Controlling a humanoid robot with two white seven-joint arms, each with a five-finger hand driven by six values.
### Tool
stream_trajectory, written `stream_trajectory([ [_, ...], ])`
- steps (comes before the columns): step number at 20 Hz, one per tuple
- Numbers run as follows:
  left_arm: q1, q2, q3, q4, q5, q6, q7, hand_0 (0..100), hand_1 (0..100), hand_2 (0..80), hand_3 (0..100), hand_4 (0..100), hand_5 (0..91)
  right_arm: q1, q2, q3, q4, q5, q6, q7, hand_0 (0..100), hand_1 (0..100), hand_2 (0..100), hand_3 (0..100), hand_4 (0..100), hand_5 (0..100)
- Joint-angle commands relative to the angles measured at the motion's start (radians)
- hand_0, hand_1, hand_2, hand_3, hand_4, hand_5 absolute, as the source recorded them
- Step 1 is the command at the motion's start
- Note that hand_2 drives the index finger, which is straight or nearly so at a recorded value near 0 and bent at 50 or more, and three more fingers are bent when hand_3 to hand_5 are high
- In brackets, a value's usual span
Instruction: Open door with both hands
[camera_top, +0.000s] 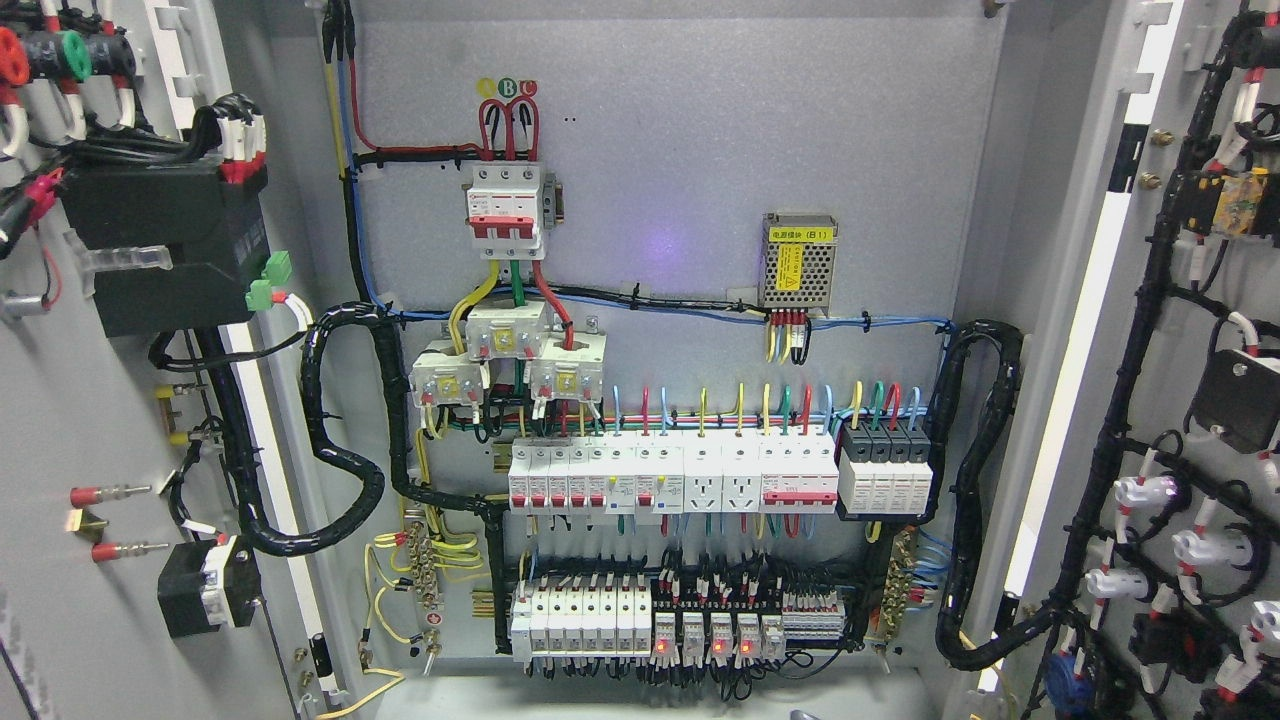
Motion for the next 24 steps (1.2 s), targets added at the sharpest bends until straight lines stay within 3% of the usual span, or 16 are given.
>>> stream_trajectory([
  [1,-0.011,0.174,-0.002,-0.240,0.003,-0.027,0.008,0,0,0.0,0,0,0.0,0.062,-0.043,-0.119,-0.031,-0.001,-0.072,-0.001,0,0,0,0,0,0],
  [12,-0.250,0.263,0.023,-0.255,0.028,-0.123,0.010,0,0,0.0,0,0,0.0,0.065,-0.040,-0.220,-0.042,-0.005,-0.260,-0.004,0,0,0,0,0,0],
  [18,-0.364,0.278,0.027,-0.255,0.160,-0.166,0.011,0,0,0.0,0,0,0.0,0.061,-0.051,-0.277,-0.042,-0.016,-0.264,-0.006,0,0,0,0,0,0],
  [24,-0.402,0.281,0.027,-0.257,0.168,-0.180,0.013,0,0,0.0,0,0,0.0,0.033,-0.056,-0.313,-0.041,-0.021,-0.260,-0.007,0,0,0,0,0,0],
])
